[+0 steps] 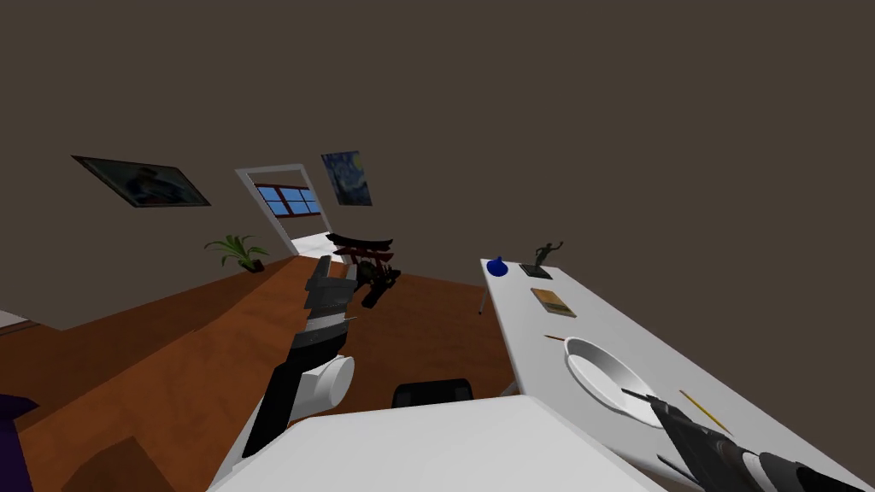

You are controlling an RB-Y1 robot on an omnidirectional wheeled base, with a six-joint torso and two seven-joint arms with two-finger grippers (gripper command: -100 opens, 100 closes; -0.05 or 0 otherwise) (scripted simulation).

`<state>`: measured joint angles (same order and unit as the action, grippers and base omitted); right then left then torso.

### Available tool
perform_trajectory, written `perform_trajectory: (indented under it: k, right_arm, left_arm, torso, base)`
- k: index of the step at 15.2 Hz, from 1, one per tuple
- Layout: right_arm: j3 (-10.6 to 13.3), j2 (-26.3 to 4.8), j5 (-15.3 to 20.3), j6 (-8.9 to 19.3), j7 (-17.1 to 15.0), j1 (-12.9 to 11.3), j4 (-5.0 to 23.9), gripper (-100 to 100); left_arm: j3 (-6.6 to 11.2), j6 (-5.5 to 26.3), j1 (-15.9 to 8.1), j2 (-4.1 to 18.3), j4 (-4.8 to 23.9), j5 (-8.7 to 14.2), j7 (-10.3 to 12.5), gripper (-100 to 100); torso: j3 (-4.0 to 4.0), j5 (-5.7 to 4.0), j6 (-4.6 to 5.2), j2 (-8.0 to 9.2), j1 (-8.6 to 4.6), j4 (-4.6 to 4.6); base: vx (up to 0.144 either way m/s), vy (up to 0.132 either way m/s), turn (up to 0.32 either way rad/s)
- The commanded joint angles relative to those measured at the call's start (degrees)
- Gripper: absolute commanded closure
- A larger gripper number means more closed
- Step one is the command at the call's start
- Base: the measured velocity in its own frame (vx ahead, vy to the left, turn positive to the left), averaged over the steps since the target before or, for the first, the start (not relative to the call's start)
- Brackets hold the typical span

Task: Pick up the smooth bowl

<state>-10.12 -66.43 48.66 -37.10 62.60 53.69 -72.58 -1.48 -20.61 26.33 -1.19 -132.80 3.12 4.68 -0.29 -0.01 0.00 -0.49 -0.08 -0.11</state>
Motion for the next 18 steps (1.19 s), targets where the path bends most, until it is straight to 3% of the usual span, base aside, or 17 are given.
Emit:
perform_trajectory:
  k: [1, 3, 4, 5, 9, 10, 12, 13, 15, 16, 18]
  right_arm:
    - [0.2, -1.2, 1.5, -0.3, 1.9, 1.2, 1.3, -100]
    - [0.5, -2.3, 2.8, -0.6, 3.4, 2.1, 2.7, -100]
    - [0.2, -1.8, 1.9, -0.2, 2.0, 1.9, 1.3, -100]
    - [-0.3, -1.2, 5.0, -1.1, -0.6, -0.6, 2.6, -100]
    - [-0.7, -0.4, 9.1, -1.9, -3.4, -3.3, 3.9, -100]
    - [-1.2, 0.4, 10.8, -2.8, -5.6, -5.6, 5.2, -100]
    - [-1.2, 0.4, 12.6, -2.8, -6.3, -6.0, 5.2, -100]
    - [-1.6, 1.2, 14.3, -3.7, -8.5, -8.3, 6.4, -100]
    - [-1.6, 1.2, 16.1, -3.7, -9.1, -8.7, 6.4, -100]
    - [-2.1, 2.0, 17.8, -4.6, -11.2, -11.0, 7.7, -100]
    - [-2.1, 2.0, 19.6, -4.6, -11.9, -11.4, 7.7, -100]
  left_arm:
    - [0.00, 0.0, 0.0, 0.0, 0.0, 0.0, 0.0, 0]
    - [0.00, 0.0, 0.0, 0.0, 0.0, 0.0, 0.0, 0]
    - [0.00, 0.0, 0.0, 0.0, 0.0, 0.0, 0.0, 0]
    - [0.00, 0.0, 0.0, 0.0, 0.0, 0.0, 0.0, 0]
    - [-0.01, 0.0, 0.0, 0.0, 0.0, 0.0, 0.0, 0]
    - [-0.01, 0.0, 0.0, 0.0, 0.0, 0.0, 0.0, 0]
    - [-0.01, 0.0, 0.0, 0.0, 0.0, 0.0, 0.0, 0]
    - [-0.01, 0.0, 0.0, 0.0, 0.0, 0.0, 0.0, 0]
    - [-0.01, 0.0, 0.0, 0.0, 0.0, 0.0, 0.0, 0]
    - [-0.01, 0.0, 0.0, 0.0, 0.0, 0.0, 0.0, 0]
    - [-0.01, 0.0, 0.0, 0.0, 0.0, 0.0, 0.0, 0]
  torso:
    - [0.00, 0.00, 0.00, 0.00, 0.00, 0.00]
    - [-0.01, 0.00, 0.00, -0.02, 0.02, 0.00]
    - [-0.04, 0.01, 0.00, -0.07, 0.02, -0.01]
    - [0.01, 0.00, -0.02, 0.02, 0.02, 0.00]
    - [0.62, -0.01, -0.02, 1.09, 0.02, 0.24]
    - [0.63, -0.01, 0.02, 1.09, 0.03, 0.26]
    - [0.63, 0.00, 0.00, 1.08, 0.08, 0.25]
    - [0.59, 0.00, 0.02, 1.01, 0.05, 0.24]
    - [0.59, -0.02, -0.02, 1.03, 0.01, 0.24]
    - [0.57, -0.01, 0.02, 0.97, 0.02, 0.23]
    - [0.60, -0.01, -0.01, 1.04, 0.05, 0.24]
  base:
    - [0.114, -0.007, -0.018]
    - [0.136, -0.008, -0.026]
    - [0.088, -0.007, -0.011]
    - [-0.032, -0.011, 0.111]
    - [-0.154, -0.003, 0.137]
    - [-0.128, 0.015, 0.112]
    - [-0.115, 0.007, 0.086]
    - [-0.110, -0.010, 0.110]
    - [-0.109, 0.000, 0.106]
    - [-0.115, 0.010, 0.118]
    - [-0.119, 0.011, 0.087]
